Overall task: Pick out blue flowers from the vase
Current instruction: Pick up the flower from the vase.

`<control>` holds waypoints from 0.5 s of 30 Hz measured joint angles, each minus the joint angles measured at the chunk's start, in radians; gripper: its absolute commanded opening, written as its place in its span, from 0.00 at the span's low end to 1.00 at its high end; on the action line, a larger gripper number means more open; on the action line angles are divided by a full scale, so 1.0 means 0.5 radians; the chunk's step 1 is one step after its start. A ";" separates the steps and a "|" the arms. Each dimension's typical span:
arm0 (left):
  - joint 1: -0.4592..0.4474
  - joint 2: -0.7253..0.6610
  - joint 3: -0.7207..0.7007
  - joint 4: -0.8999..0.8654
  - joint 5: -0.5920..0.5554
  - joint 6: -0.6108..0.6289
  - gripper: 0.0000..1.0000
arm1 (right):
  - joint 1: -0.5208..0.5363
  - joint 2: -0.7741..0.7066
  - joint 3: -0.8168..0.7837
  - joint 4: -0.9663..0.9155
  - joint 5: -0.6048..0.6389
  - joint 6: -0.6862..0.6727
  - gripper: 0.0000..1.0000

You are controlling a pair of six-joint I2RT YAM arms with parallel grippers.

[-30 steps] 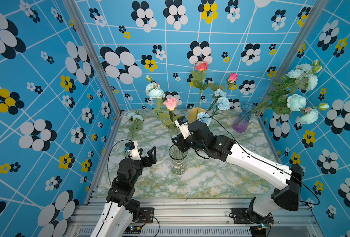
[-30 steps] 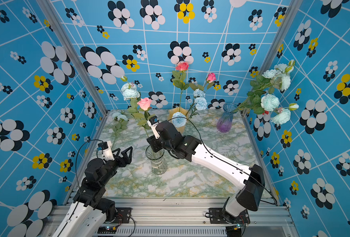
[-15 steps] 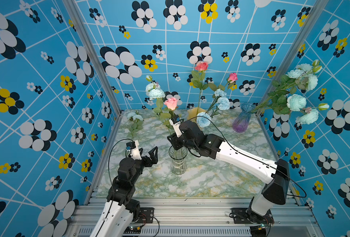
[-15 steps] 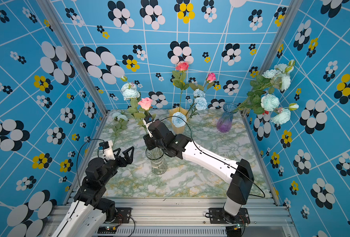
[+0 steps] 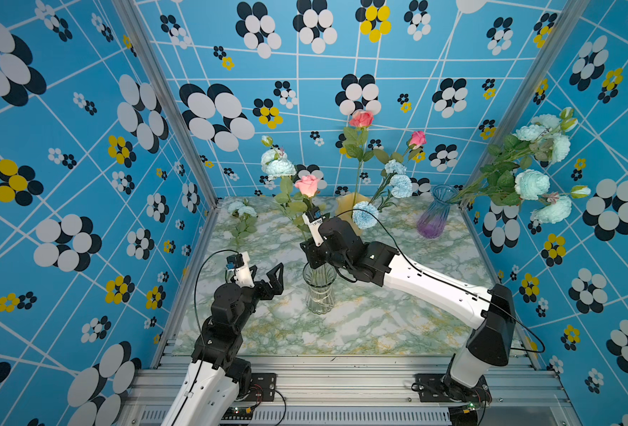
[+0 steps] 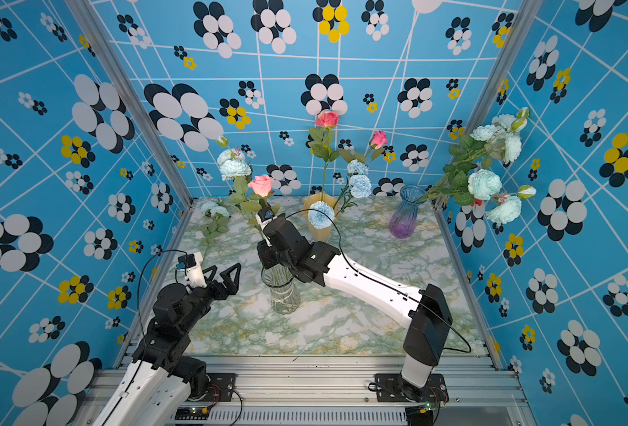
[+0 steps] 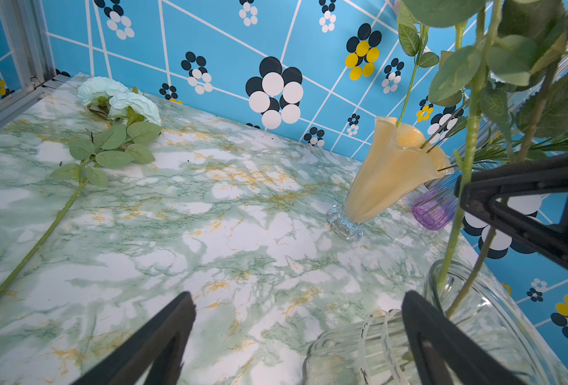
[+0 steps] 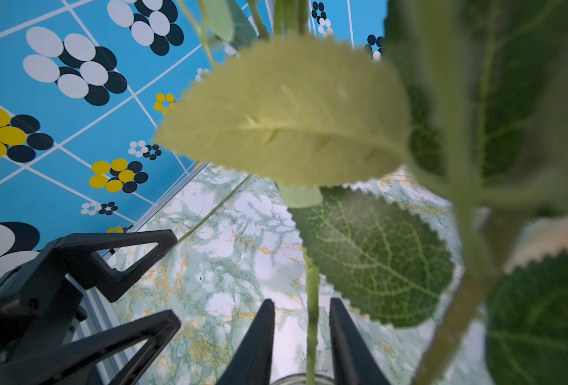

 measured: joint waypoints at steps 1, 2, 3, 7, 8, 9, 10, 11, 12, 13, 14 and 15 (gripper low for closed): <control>0.000 0.000 0.000 0.000 0.000 0.000 1.00 | 0.000 0.003 0.000 0.002 0.001 0.000 0.30; 0.000 0.000 0.000 0.000 0.000 0.000 1.00 | 0.000 0.008 0.000 0.004 0.001 0.001 0.30; 0.000 0.000 0.000 0.000 0.000 0.000 1.00 | 0.000 0.012 0.000 0.005 0.001 0.005 0.29; 0.000 0.000 0.000 0.000 0.000 0.000 1.00 | 0.000 0.033 0.000 0.010 0.001 0.013 0.23; 0.000 0.000 0.000 0.000 0.000 0.000 1.00 | 0.000 0.038 0.000 0.009 0.000 0.014 0.22; 0.000 0.001 0.000 0.000 0.000 0.000 1.00 | 0.000 0.040 0.000 0.009 0.000 0.019 0.20; 0.000 0.000 0.000 0.000 0.000 0.000 1.00 | 0.000 0.041 0.000 0.010 0.000 0.019 0.18; 0.000 0.001 0.000 0.000 0.000 0.000 1.00 | 0.000 0.041 0.000 0.010 0.000 0.027 0.16; 0.000 0.002 -0.001 0.000 0.000 0.000 1.00 | 0.000 0.041 0.000 0.011 0.000 0.027 0.14; 0.000 0.008 0.000 0.001 0.000 0.000 1.00 | 0.000 0.041 0.000 0.010 0.000 0.027 0.12; 0.000 0.013 0.000 0.001 0.001 0.000 1.00 | 0.000 0.041 0.000 0.010 0.000 0.030 0.10; 0.000 0.018 0.000 0.000 0.002 0.000 1.00 | 0.000 0.041 0.000 0.010 -0.001 0.027 0.08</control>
